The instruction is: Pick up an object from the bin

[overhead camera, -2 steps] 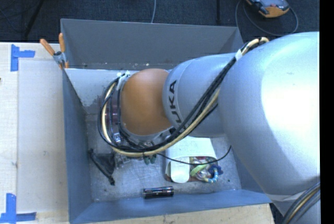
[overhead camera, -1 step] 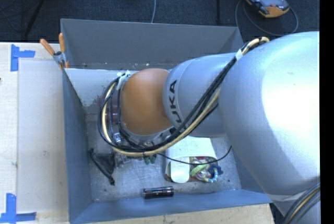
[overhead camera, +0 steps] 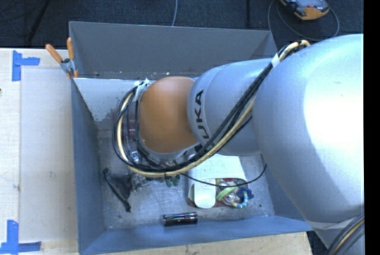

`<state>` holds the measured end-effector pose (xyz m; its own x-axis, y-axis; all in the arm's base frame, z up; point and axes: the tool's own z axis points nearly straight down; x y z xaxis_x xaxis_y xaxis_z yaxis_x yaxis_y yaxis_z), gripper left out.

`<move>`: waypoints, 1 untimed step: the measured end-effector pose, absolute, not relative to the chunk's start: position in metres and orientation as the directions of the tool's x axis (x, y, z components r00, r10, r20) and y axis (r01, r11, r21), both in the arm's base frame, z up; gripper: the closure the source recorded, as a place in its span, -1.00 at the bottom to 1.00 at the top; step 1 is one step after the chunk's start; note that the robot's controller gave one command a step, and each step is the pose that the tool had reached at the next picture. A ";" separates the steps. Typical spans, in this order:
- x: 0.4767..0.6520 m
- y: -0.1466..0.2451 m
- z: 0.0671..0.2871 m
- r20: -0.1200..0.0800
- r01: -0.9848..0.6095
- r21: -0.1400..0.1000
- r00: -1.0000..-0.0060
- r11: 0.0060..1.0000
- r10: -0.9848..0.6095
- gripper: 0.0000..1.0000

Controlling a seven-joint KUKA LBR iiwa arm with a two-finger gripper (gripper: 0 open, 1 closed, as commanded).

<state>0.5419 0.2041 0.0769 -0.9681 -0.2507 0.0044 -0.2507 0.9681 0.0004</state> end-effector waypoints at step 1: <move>0.540 0.203 0.105 0.010 -0.250 -0.001 -0.968 0.968 -0.250 1.00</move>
Offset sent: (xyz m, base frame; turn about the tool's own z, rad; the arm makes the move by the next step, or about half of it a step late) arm -0.0002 0.0002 0.0245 0.0000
